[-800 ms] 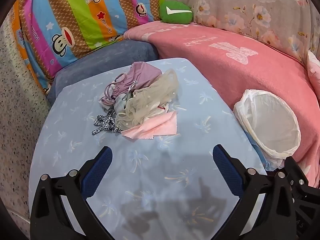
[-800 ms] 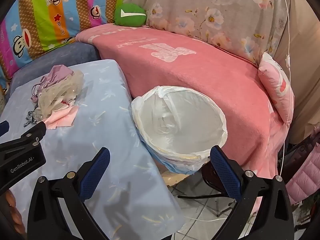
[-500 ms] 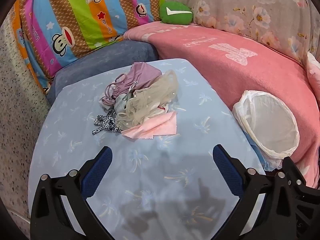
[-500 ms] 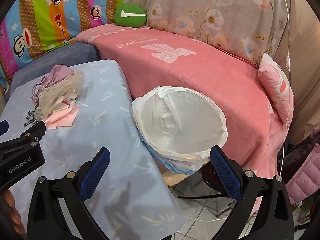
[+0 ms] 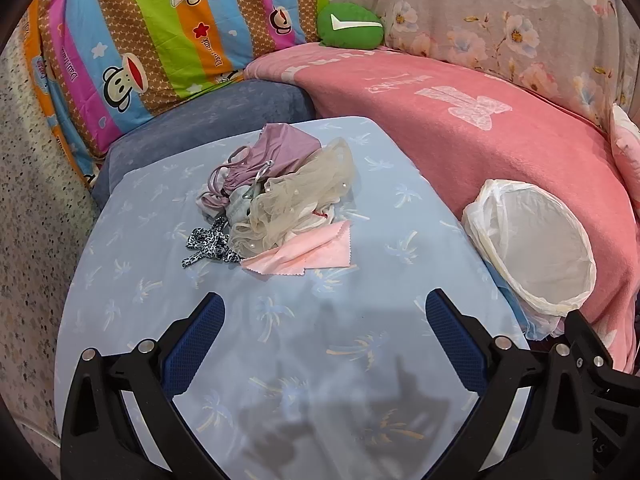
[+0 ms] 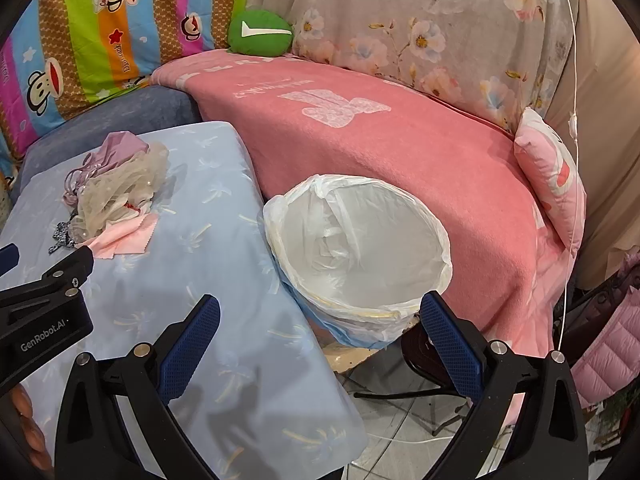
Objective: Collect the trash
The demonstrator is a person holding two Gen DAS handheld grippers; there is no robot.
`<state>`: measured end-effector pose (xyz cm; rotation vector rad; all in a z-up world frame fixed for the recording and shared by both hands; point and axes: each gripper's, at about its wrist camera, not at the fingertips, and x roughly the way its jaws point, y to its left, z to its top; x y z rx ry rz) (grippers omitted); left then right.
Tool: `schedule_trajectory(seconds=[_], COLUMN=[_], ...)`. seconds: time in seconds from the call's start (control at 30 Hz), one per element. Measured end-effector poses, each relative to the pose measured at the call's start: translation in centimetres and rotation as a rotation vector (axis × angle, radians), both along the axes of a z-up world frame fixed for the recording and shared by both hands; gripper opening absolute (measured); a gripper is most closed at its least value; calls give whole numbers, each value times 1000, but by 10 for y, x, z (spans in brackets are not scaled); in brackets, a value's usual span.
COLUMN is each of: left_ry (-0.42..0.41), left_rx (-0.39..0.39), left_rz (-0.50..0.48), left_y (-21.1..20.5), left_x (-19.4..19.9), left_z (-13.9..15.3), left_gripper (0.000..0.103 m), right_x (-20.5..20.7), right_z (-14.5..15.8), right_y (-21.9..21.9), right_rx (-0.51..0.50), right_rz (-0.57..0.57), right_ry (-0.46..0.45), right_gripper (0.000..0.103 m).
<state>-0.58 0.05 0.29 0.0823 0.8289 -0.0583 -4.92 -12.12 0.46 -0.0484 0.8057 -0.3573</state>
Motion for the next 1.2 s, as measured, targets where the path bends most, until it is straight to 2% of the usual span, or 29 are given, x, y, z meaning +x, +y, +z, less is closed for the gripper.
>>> schedule_trajectory(seconds=[1.2], left_ry=[2], left_rx=[-5], left_rz=[-4], left_y=[-5], left_x=[1], left_z=[0], left_gripper=[96], right_x=[-1], right_z=[1], right_y=[-1], right_rx=[-11], right_rz=[-9], right_ry=[-9], right_gripper=[97])
